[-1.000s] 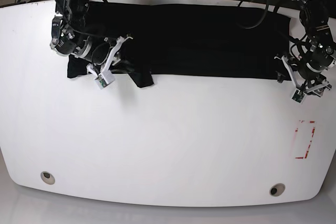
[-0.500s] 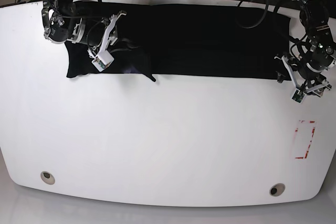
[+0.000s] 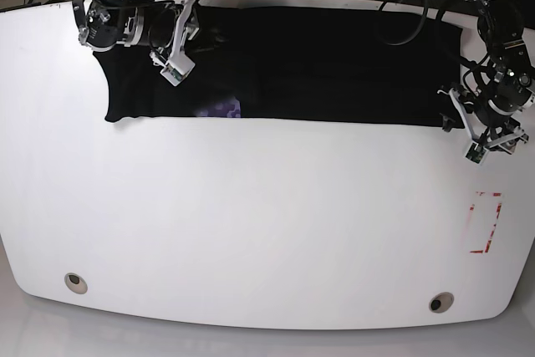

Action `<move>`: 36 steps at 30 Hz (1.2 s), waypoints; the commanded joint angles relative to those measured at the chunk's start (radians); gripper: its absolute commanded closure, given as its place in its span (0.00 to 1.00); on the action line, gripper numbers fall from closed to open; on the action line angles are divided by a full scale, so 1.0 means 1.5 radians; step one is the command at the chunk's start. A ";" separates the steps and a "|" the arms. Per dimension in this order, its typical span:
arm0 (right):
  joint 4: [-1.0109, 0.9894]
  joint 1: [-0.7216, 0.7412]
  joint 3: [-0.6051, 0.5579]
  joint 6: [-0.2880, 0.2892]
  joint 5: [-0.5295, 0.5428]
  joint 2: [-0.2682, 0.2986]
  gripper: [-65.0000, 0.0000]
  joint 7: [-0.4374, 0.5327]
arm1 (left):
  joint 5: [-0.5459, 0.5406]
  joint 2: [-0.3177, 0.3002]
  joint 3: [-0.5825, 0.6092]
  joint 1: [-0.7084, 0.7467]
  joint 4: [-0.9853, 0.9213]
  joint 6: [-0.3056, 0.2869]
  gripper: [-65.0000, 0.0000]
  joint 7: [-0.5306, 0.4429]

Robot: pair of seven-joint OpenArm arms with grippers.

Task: Layout the t-shirt on the table in an organized manner, then fold the t-shirt properly
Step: 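Move the left gripper onto the shirt's folded end and grasp it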

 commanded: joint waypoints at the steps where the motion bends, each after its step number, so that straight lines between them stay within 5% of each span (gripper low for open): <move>1: 0.012 0.000 0.004 0.006 0.018 0.007 0.60 0.011 | -0.005 -0.011 -0.006 -0.005 0.012 0.002 0.31 -0.012; 6: 0.013 -0.017 0.006 0.006 0.018 0.017 0.42 0.009 | -0.006 -0.011 -0.007 -0.005 0.016 0.002 0.31 -0.012; 16: 0.015 -0.015 0.025 0.006 0.020 0.034 0.43 0.009 | -0.007 -0.012 -0.008 -0.002 0.035 0.002 0.31 -0.012; 23: 0.014 -0.010 0.090 0.006 0.016 0.001 0.43 0.009 | -0.010 -0.010 -0.013 0.040 0.077 0.002 0.31 -0.012; 27: 0.005 -0.002 0.118 0.006 0.014 -0.020 0.55 0.009 | -0.015 0.016 -0.015 0.067 0.092 0.002 0.31 -0.012; 31: -0.005 -0.001 0.130 0.006 -0.015 -0.039 0.86 0.009 | -0.025 0.036 -0.017 0.118 0.125 0.002 0.33 -0.012; 33: -0.007 0.001 0.129 0.006 -0.047 -0.046 0.98 0.010 | -0.031 0.037 -0.017 0.146 0.130 0.002 0.39 -0.012; 36: -0.006 0.013 0.128 0.006 -0.099 -0.062 1.00 0.011 | -0.047 0.042 -0.017 0.168 0.131 0.002 0.55 -0.013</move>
